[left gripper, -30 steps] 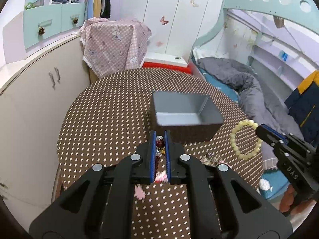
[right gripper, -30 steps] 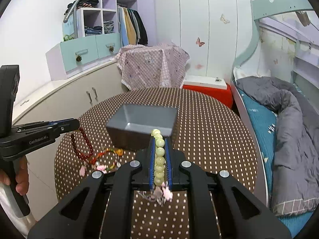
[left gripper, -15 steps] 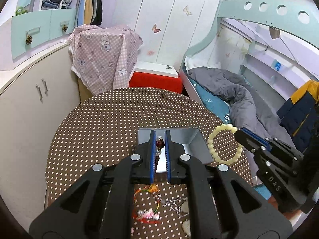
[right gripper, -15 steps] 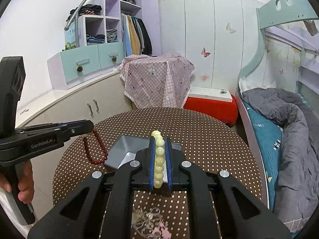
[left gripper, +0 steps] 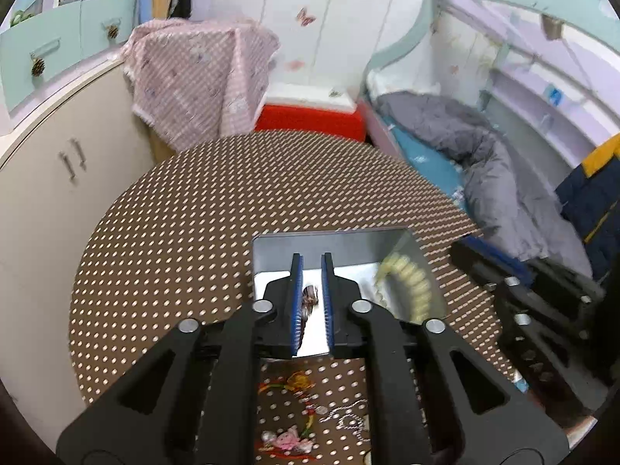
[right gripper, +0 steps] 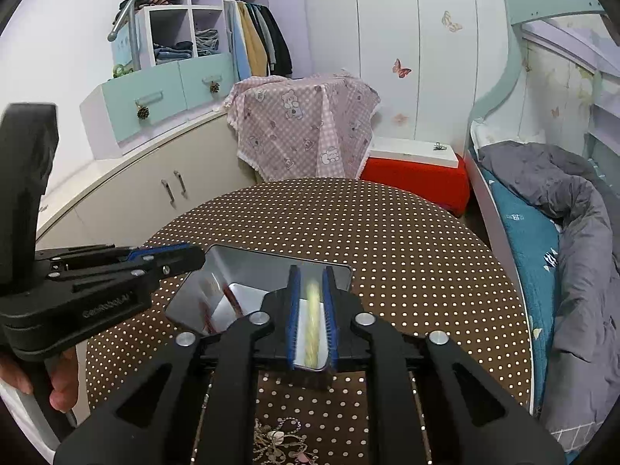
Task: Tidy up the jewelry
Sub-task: 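Carry both bracelets into the metal tin and open both tools, then withdraw both tools from the tin back toward the jewelry pile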
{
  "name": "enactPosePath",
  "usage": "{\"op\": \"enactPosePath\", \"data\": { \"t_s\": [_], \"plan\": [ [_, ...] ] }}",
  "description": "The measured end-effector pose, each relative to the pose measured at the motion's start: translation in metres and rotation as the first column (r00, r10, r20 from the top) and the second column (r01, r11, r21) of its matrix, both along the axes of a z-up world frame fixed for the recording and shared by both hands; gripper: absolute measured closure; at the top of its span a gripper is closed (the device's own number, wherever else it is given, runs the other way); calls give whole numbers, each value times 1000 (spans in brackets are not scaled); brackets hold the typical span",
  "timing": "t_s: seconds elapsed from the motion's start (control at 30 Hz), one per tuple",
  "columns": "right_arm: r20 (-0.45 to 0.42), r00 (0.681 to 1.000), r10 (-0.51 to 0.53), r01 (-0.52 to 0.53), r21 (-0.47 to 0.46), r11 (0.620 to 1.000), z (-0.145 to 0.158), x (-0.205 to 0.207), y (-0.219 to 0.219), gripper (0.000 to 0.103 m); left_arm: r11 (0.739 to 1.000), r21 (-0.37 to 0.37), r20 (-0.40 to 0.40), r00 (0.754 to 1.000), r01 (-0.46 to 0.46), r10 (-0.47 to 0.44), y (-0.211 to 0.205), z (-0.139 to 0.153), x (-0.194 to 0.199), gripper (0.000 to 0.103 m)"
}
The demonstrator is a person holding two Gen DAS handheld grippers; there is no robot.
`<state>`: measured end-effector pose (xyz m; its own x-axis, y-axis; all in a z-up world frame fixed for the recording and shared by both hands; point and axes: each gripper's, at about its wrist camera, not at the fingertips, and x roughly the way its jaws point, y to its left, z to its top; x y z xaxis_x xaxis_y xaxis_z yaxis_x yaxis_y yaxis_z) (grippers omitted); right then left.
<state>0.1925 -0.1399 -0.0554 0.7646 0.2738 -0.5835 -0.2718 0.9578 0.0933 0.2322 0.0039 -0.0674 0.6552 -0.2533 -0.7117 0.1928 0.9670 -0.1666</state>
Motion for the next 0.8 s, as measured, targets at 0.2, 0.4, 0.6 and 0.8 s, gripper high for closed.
{"op": "enactPosePath", "data": {
  "t_s": [0.2, 0.4, 0.6, 0.8],
  "plan": [
    [52, 998, -43, 45, -35, 998, 7, -8, -8, 39, 999, 10, 98, 994, -47, 46, 11, 10, -11, 21],
    [43, 997, -64, 65, -24, 998, 5, -8, -12, 39, 999, 17, 105, 993, -48, 46, 13, 14, -19, 21],
    [43, 997, -68, 69, -24, 997, 5, -13, -11, 39, 998, 20, 104, 993, -55, 53, 19, 12, -21, 21],
    [47, 996, -72, 74, -24, 997, 5, -20, -10, 39, 997, 30, 106, 992, -66, 63, 22, 11, -31, 21]
  ]
}}
